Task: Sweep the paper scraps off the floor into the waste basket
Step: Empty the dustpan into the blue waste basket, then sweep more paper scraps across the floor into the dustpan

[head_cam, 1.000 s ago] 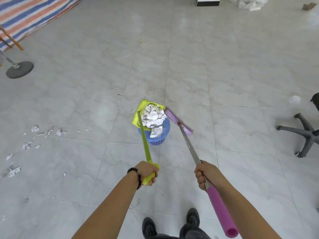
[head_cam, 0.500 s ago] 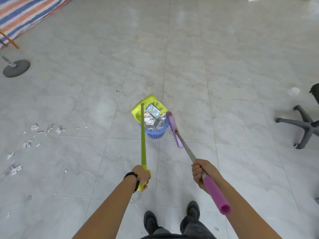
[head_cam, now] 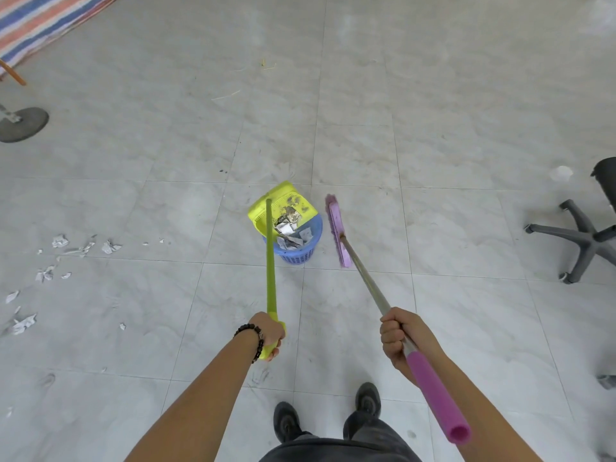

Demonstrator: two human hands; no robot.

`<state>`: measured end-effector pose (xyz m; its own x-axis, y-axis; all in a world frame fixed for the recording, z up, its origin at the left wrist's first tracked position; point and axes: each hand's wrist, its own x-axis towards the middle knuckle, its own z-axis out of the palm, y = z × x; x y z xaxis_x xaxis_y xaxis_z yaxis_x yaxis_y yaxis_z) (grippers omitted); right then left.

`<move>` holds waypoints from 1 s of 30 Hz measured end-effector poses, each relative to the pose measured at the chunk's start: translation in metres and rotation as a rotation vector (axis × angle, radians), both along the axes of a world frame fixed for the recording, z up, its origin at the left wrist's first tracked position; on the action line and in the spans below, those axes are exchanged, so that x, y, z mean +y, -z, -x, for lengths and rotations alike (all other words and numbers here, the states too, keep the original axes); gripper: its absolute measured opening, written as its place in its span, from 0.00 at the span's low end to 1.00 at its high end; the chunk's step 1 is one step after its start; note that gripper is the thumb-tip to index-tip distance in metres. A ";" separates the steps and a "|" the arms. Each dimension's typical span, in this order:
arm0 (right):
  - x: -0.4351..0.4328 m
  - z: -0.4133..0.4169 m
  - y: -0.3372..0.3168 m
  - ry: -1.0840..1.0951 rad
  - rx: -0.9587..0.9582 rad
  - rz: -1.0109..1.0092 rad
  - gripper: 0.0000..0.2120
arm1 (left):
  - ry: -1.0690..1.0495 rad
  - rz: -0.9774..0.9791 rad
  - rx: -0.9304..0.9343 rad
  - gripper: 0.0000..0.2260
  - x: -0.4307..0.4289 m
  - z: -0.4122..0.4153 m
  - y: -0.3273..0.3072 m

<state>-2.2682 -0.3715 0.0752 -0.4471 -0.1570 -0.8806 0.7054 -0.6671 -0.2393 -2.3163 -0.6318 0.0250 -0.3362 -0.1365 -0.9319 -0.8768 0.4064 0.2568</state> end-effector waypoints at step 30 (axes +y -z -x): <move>-0.029 0.018 0.059 -0.138 -0.139 -0.040 0.24 | -0.007 -0.023 0.120 0.05 -0.005 -0.019 0.013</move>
